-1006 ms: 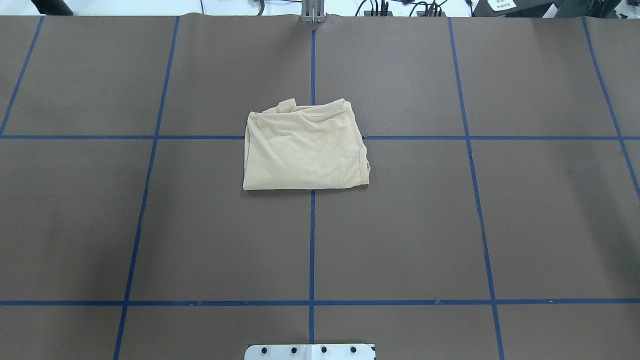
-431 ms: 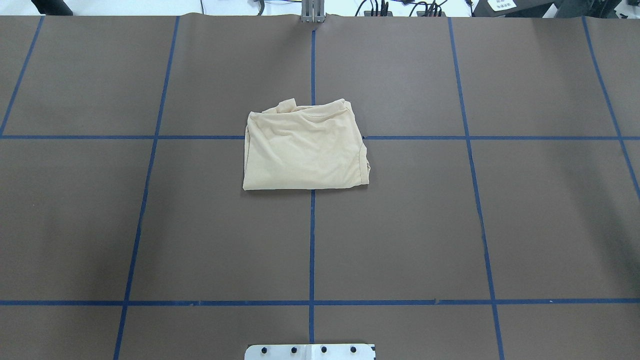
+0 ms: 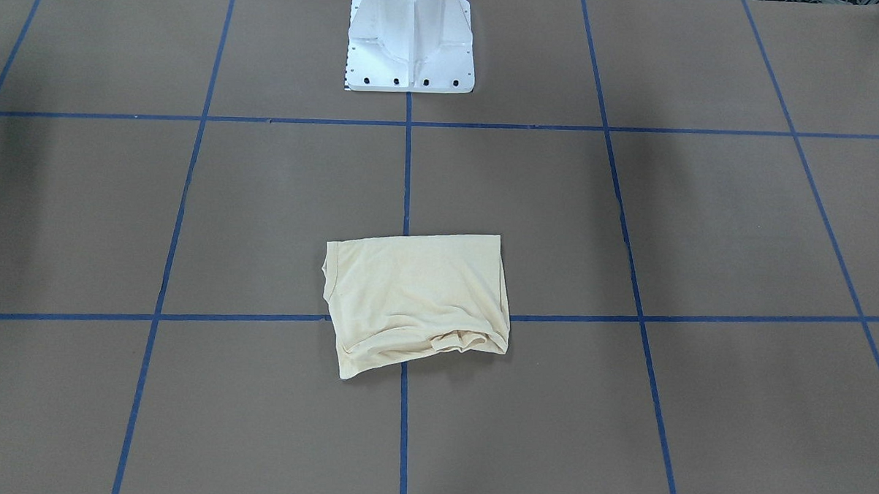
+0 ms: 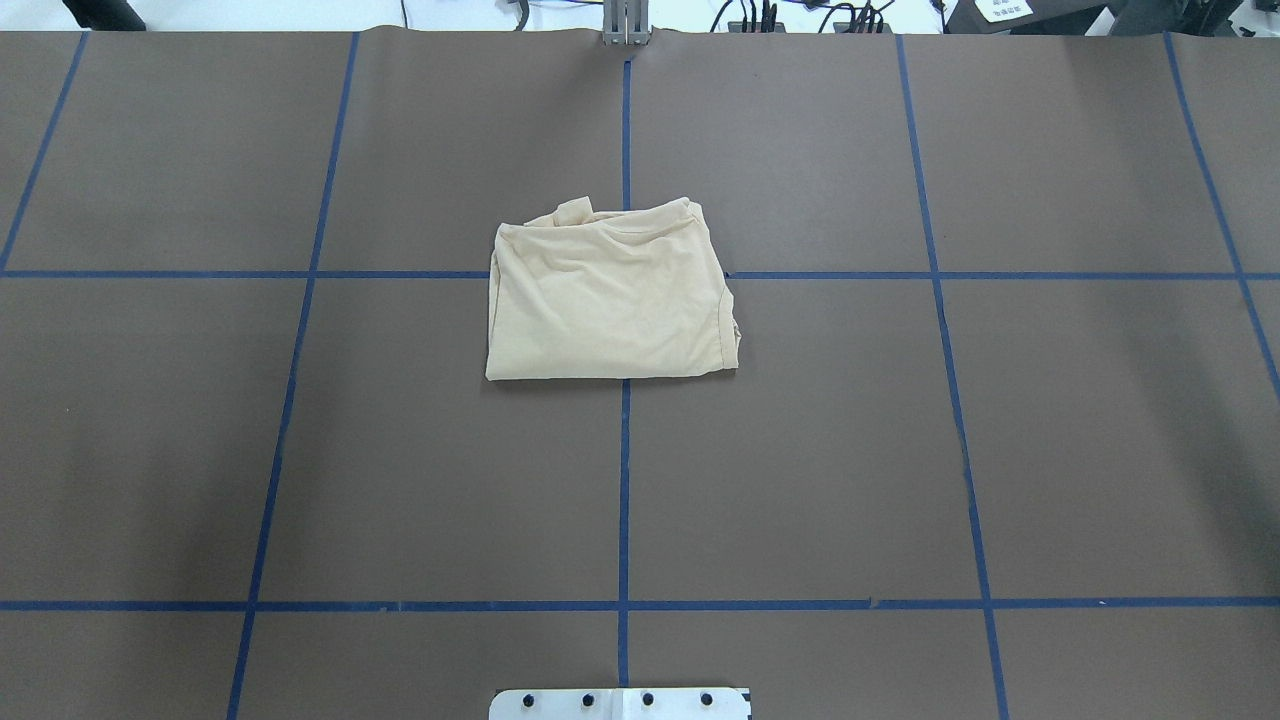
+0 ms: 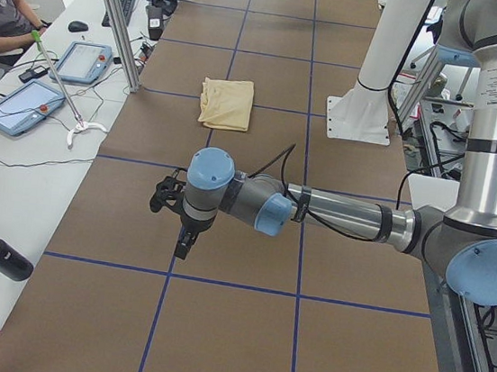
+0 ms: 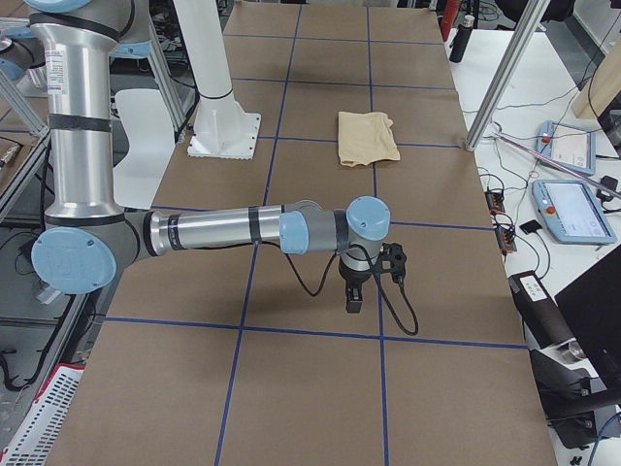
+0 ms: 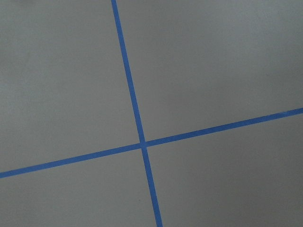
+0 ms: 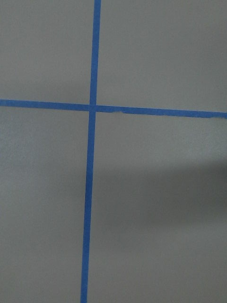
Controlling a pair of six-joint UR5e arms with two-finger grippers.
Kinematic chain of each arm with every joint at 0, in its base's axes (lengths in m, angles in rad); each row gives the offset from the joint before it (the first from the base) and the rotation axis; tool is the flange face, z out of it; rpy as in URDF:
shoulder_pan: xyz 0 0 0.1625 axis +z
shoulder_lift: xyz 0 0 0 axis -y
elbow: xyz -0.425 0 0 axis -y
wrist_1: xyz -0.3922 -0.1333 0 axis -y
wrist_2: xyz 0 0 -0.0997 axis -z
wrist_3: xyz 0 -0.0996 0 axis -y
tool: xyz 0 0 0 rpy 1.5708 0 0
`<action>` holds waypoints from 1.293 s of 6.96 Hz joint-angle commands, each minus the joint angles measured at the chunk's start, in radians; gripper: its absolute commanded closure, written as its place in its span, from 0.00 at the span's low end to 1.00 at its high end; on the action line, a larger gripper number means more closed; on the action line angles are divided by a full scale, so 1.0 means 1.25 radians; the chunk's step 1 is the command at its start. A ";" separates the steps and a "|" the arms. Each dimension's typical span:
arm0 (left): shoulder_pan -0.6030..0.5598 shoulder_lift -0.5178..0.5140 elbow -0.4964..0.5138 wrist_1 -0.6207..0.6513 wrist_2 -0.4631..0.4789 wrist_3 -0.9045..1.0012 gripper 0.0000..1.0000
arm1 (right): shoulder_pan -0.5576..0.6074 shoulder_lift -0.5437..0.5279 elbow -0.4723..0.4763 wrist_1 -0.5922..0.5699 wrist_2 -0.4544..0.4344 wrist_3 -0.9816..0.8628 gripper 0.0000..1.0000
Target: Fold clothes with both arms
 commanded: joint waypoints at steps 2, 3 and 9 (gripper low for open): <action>0.001 -0.001 0.009 -0.001 -0.001 -0.001 0.00 | 0.001 -0.003 -0.001 -0.002 0.000 0.004 0.00; 0.001 -0.003 0.007 -0.002 -0.001 -0.001 0.00 | 0.001 -0.003 -0.001 -0.003 0.001 0.004 0.00; 0.001 -0.008 -0.004 -0.001 -0.006 -0.002 0.00 | 0.001 -0.005 0.000 0.001 0.014 0.006 0.00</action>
